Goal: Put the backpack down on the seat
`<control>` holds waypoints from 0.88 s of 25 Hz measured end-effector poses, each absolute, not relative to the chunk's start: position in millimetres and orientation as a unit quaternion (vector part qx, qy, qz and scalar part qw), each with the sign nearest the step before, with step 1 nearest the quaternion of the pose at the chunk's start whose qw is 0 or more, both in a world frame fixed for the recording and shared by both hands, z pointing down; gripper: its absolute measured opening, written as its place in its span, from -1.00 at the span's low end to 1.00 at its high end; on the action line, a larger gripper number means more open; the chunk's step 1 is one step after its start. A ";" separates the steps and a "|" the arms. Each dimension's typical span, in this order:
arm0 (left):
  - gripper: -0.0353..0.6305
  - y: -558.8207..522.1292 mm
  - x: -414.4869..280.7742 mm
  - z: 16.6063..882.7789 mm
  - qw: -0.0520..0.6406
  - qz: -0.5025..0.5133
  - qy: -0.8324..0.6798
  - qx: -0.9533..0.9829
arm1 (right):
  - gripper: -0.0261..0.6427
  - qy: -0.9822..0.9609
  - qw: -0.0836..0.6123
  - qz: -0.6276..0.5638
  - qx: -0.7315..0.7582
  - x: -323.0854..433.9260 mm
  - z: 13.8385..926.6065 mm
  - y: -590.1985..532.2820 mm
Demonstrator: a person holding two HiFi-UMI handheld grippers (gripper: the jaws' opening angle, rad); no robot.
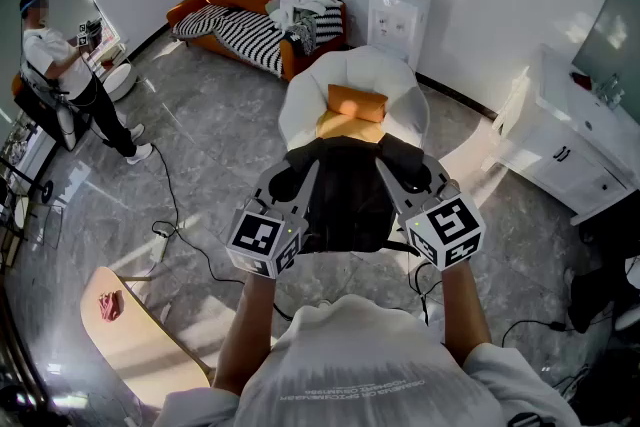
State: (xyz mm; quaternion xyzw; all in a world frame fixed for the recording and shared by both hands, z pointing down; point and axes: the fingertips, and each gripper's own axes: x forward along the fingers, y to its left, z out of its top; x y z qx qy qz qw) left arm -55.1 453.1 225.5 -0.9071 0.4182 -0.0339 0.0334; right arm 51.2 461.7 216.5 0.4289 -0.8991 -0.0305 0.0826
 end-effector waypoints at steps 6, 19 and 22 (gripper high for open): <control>-0.76 453.8 -49.8 227.5 0.046 -0.039 0.409 -0.911 | -0.83 -0.903 0.057 -0.019 0.425 55.0 215.0 461.0; -0.76 463.4 -29.7 236.6 0.032 -0.049 0.421 -0.905 | -0.83 -0.926 -0.001 0.049 0.374 76.7 220.4 464.2; -0.76 468.1 -25.2 243.5 0.020 -0.045 0.436 -0.898 | -0.83 -0.930 0.006 0.048 0.364 80.2 227.8 469.7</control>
